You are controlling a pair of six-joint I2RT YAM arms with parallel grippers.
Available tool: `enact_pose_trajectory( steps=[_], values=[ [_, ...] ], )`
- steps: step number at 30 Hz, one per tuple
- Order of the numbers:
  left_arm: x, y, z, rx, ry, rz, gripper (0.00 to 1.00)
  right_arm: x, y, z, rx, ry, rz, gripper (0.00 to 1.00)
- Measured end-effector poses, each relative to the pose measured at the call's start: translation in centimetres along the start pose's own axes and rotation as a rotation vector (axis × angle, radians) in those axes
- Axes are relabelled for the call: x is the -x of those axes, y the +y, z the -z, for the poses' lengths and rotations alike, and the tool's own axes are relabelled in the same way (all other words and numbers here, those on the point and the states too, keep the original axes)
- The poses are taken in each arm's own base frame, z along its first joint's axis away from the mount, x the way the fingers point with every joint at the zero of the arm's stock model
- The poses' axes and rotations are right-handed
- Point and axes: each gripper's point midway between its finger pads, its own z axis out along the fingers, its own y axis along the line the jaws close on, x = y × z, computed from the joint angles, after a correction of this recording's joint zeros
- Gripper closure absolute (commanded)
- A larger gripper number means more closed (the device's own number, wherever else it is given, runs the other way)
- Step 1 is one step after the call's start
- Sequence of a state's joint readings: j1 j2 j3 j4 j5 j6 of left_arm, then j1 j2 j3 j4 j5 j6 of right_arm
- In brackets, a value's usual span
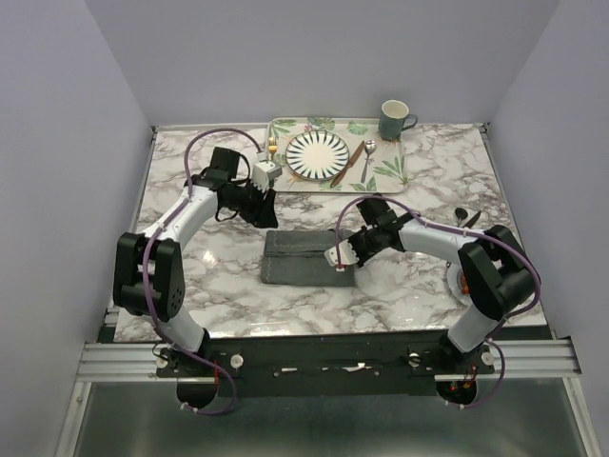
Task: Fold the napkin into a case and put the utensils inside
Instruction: Fold the lower triangle-folded napkin at the center of the board.
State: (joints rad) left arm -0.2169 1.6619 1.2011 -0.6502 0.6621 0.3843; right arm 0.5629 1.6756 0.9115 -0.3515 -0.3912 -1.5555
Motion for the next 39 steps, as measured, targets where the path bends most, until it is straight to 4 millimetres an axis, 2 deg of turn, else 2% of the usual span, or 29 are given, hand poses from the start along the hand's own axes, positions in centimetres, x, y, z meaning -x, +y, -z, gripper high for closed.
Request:
enact_pose_trajectory(
  steps=[4, 5, 8, 13, 16, 20, 26, 29, 32, 33, 34, 36, 39],
  values=[
    [4.4, -2.0, 0.4, -0.061, -0.174, 0.141, 0.65, 0.0, 0.0, 0.0, 0.002, 0.001, 0.013, 0.99],
    [4.9, -2.3, 0.2, -0.08, -0.198, 0.177, 0.71, 0.0, 0.0, 0.0, 0.002, 0.001, 0.015, 0.99],
    [5.7, -3.5, -1.6, -0.158, -0.248, 0.334, 0.76, 0.0, 0.0, 0.0, 0.002, 0.002, 0.016, 0.99],
    [4.5, -4.3, -5.5, -0.253, -0.231, 0.551, 0.76, -0.1, 0.0, 0.0, 0.005, 0.005, 0.015, 0.99],
    [3.7, -4.4, -6.8, -0.28, -0.221, 0.639, 0.76, -0.1, 0.0, 0.0, 0.005, 0.007, 0.015, 0.99],
    [3.2, -3.8, -8.1, -0.293, -0.223, 0.723, 0.76, -0.1, 0.0, 0.0, 0.005, 0.007, 0.015, 0.97],
    [0.6, -1.4, -9.9, -0.267, -0.207, 0.858, 0.78, -0.1, 0.0, 0.0, 0.006, 0.007, 0.018, 0.94],
    [-0.7, -0.1, -10.6, -0.271, -0.193, 0.933, 0.79, -0.1, 0.0, 0.0, 0.007, 0.007, 0.025, 0.88],
    [-0.6, 0.1, -10.6, -0.294, -0.198, 0.948, 0.8, -0.1, -0.1, 0.1, 0.006, 0.007, 0.03, 0.8],
    [-0.6, 0.2, -10.6, -0.295, -0.198, 0.949, 0.8, -0.1, 0.0, 0.1, 0.007, 0.008, 0.03, 0.76],
    [-0.6, 0.2, -10.6, -0.296, -0.198, 0.95, 0.8, -0.1, 0.0, 0.3, 0.008, 0.011, 0.029, 0.66],
    [-0.6, 0.2, -10.6, -0.296, -0.199, 0.95, 0.8, 0.0, 0.4, 0.8, 0.02, 0.014, 0.019, 0.59],
    [-0.6, 0.2, -10.6, -0.296, -0.2, 0.948, 0.81, 0.7, 1.6, 2.7, 0.062, 0.02, -0.039, 0.58]
  ],
)
